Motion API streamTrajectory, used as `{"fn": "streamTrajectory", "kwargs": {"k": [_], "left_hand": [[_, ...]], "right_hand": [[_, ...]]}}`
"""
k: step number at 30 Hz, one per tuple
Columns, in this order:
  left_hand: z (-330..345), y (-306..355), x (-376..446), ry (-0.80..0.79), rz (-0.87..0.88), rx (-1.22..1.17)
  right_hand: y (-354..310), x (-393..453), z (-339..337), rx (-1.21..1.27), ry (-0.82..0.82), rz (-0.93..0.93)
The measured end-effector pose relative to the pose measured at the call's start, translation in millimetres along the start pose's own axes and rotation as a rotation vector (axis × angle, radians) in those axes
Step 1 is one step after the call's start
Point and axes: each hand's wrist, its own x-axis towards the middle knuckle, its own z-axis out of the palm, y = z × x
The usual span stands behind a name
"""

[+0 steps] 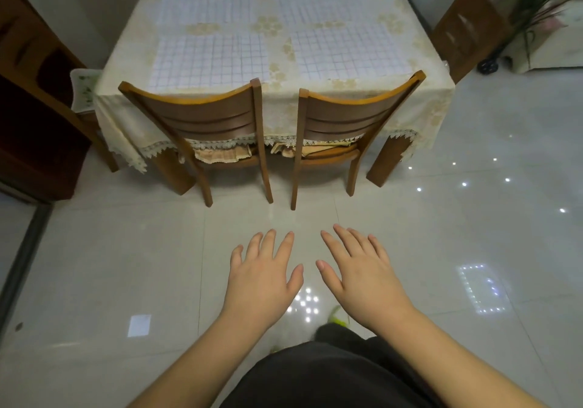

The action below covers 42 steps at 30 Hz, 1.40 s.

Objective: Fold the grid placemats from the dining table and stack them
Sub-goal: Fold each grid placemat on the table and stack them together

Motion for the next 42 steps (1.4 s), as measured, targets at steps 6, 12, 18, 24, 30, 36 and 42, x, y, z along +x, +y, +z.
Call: {"fn": "streamTrajectory", "kwargs": {"k": [6,12,18,24,30,36,42], "left_hand": [[-15.6,25.4,75.4,0.028,0.028,0.02],[-37.1,63.7,152.3,0.031,0.01,0.017],[-58.2,96.7,217.4,0.045,0.004,0.076],[-78.8,100.1,272.8,0.083,-0.013,0.037],[-90.8,84.2,328.8,0.139,-0.003,0.05],[-105.5,58.0,399.9,0.19,0.031,0.005],[-133.4,16.1,473.0,0.219,0.077,-0.01]], "right_hand": [[44.2,57.7,-11.8,-0.001,-0.029,0.053],[103.7,121.8,-36.2,0.036,-0.016,0.025],[156.8,176.9,-65.9,0.052,-0.031,-0.044],[184.0,226.9,-82.1,0.039,0.041,-0.014],[194.6,282.2,-87.8,0.016,0.072,-0.008],[194.7,349.9,-100.7,-0.014,0.126,0.0],[172.3,428.4,-127.9,-0.005,0.153,0.024]]}}
